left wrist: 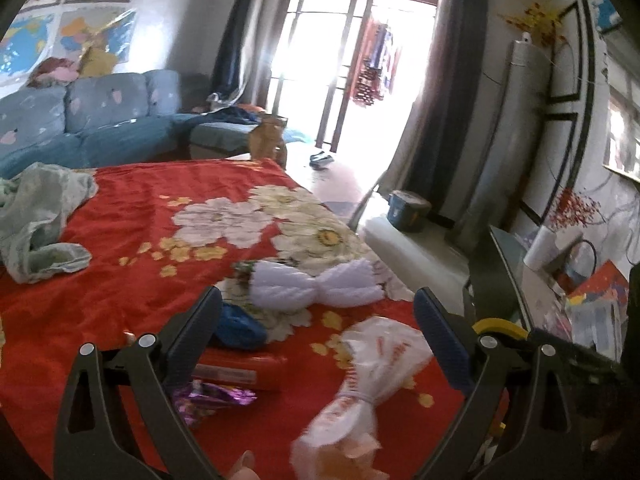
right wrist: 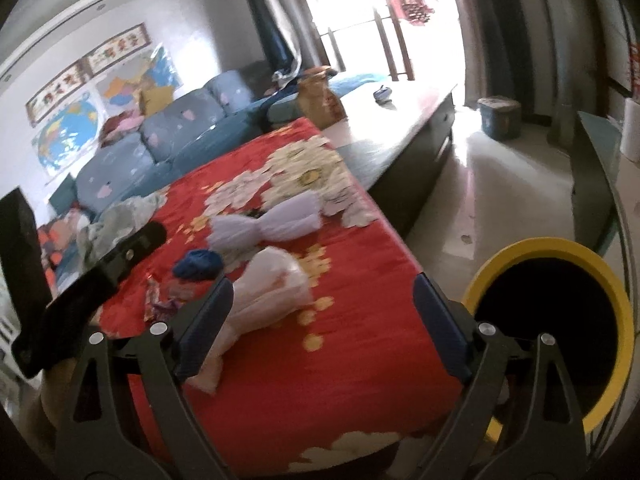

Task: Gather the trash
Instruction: 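Move both tools back over the remaining trash on the bedspread, then grasp the red snack wrapper with the left tool while the right tool grasps the white plastic bag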

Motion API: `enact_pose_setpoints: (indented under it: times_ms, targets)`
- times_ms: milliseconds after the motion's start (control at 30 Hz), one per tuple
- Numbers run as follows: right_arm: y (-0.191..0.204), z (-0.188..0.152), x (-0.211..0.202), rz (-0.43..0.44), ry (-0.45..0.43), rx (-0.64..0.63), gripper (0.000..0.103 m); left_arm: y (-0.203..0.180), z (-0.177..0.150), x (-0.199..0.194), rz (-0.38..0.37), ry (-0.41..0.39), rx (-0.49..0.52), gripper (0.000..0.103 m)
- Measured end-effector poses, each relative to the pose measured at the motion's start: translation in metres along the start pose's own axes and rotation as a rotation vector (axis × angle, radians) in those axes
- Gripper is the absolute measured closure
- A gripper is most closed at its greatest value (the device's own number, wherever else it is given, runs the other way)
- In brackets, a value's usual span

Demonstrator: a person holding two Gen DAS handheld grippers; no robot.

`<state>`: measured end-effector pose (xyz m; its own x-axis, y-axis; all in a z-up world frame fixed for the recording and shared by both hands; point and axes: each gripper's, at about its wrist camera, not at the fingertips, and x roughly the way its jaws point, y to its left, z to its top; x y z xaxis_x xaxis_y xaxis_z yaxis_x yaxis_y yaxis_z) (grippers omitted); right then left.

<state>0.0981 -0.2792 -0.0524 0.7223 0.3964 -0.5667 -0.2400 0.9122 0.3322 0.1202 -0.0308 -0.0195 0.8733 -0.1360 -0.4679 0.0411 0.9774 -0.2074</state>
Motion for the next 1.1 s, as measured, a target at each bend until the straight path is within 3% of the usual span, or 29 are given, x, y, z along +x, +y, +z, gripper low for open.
enact_pose_setpoints:
  times_ms: [367, 767, 967, 1100]
  targets:
    - [0.052, -0.014, 0.025, 0.082, 0.093, -0.070, 0.019, 0.042, 0.000, -0.004, 0.089, 0.011, -0.065, 0.010]
    - [0.086, -0.037, 0.062, 0.096, 0.211, -0.101, 0.019, 0.101, -0.021, 0.010, 0.185, 0.155, -0.173, 0.011]
    - [0.095, -0.045, 0.080, 0.112, 0.260, -0.067, 0.019, 0.121, -0.039, 0.023, 0.155, 0.239, -0.268, 0.034]
    - [0.097, -0.049, 0.089, 0.128, 0.278, -0.045, 0.019, 0.130, -0.046, 0.028, 0.135, 0.267, -0.318, 0.044]
